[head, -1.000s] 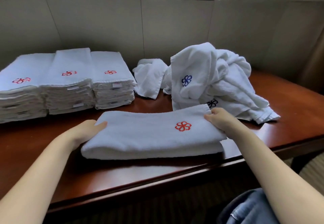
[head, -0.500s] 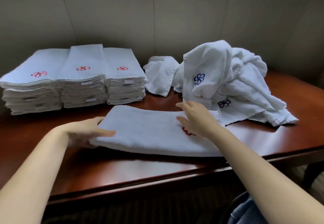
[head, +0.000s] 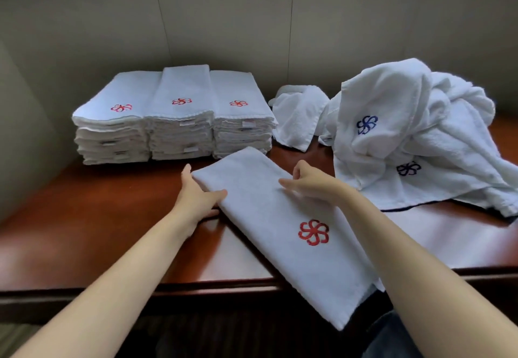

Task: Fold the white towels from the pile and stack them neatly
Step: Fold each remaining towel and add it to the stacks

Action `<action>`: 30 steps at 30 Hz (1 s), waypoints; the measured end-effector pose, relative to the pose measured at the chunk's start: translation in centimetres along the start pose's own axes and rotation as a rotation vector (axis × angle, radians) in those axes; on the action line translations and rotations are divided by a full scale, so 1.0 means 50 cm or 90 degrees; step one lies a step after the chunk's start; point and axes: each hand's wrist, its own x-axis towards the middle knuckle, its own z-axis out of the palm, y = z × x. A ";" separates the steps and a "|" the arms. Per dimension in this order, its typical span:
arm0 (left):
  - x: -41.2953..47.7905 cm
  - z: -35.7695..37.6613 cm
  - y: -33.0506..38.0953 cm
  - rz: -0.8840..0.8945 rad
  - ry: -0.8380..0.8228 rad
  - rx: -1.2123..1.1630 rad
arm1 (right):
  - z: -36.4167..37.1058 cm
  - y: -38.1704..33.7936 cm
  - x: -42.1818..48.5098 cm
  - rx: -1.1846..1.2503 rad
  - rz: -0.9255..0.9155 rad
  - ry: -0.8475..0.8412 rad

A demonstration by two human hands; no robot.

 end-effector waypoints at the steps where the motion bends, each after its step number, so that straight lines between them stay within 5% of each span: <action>1: 0.003 0.001 -0.003 0.025 0.012 -0.017 | -0.001 -0.005 -0.001 0.045 0.008 -0.022; 8: 0.029 -0.028 0.014 0.053 0.043 0.028 | 0.012 -0.016 -0.008 0.297 0.011 -0.235; 14: 0.024 -0.054 0.029 0.045 -0.189 0.118 | 0.026 -0.012 0.010 0.439 -0.016 -0.209; 20: -0.002 -0.063 0.048 0.064 -0.219 0.030 | 0.033 -0.025 0.009 0.487 -0.028 -0.202; 30: -0.096 -0.174 0.185 0.244 -0.173 -0.044 | -0.029 -0.146 -0.049 0.603 -0.215 -0.168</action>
